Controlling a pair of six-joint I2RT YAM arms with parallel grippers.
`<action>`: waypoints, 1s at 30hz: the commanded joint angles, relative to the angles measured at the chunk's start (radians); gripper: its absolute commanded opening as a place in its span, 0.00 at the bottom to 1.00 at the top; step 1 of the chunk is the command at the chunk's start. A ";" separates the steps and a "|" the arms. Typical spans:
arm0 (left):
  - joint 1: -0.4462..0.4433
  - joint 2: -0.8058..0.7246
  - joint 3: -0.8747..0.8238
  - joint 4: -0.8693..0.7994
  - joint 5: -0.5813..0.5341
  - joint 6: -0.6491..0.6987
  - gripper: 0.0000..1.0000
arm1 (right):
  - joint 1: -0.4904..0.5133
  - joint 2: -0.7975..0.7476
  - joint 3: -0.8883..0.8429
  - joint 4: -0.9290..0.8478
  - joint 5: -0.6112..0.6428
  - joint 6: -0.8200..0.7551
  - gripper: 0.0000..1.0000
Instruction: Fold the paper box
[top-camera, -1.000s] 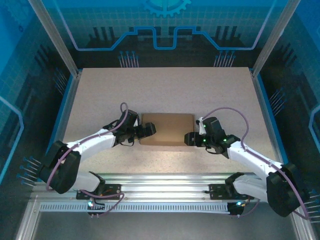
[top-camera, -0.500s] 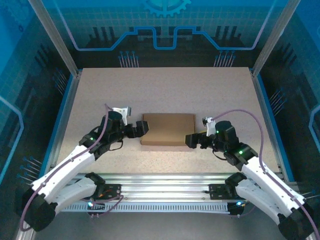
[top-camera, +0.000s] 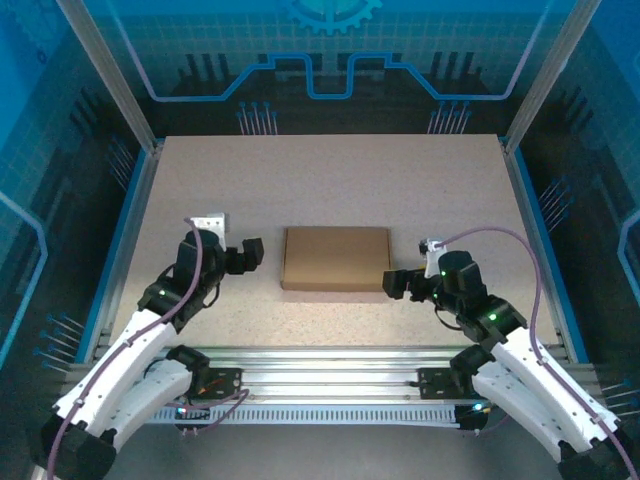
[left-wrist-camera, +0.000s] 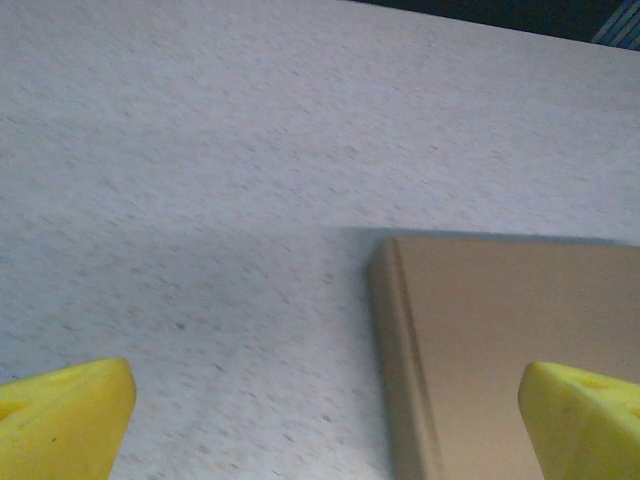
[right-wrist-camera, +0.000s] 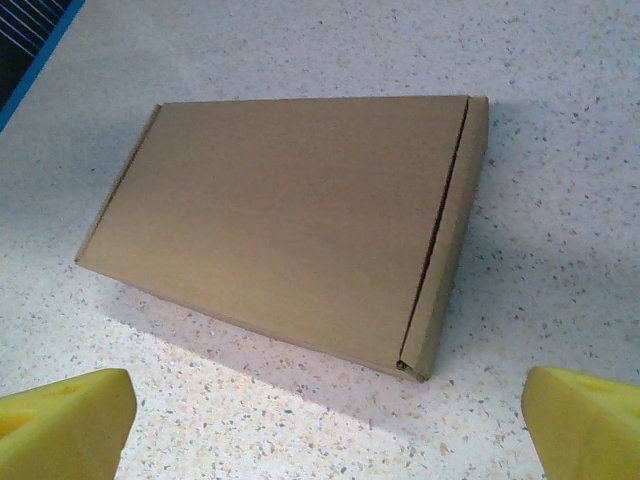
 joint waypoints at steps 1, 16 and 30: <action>0.038 0.025 -0.059 0.172 -0.078 0.149 0.99 | -0.019 -0.010 -0.023 0.002 0.050 -0.007 1.00; 0.308 0.536 -0.199 0.942 0.123 0.279 1.00 | -0.177 0.049 -0.028 0.022 0.044 -0.002 1.00; 0.359 0.775 -0.225 1.197 0.238 0.254 0.99 | -0.330 0.297 0.048 0.213 0.123 -0.097 1.00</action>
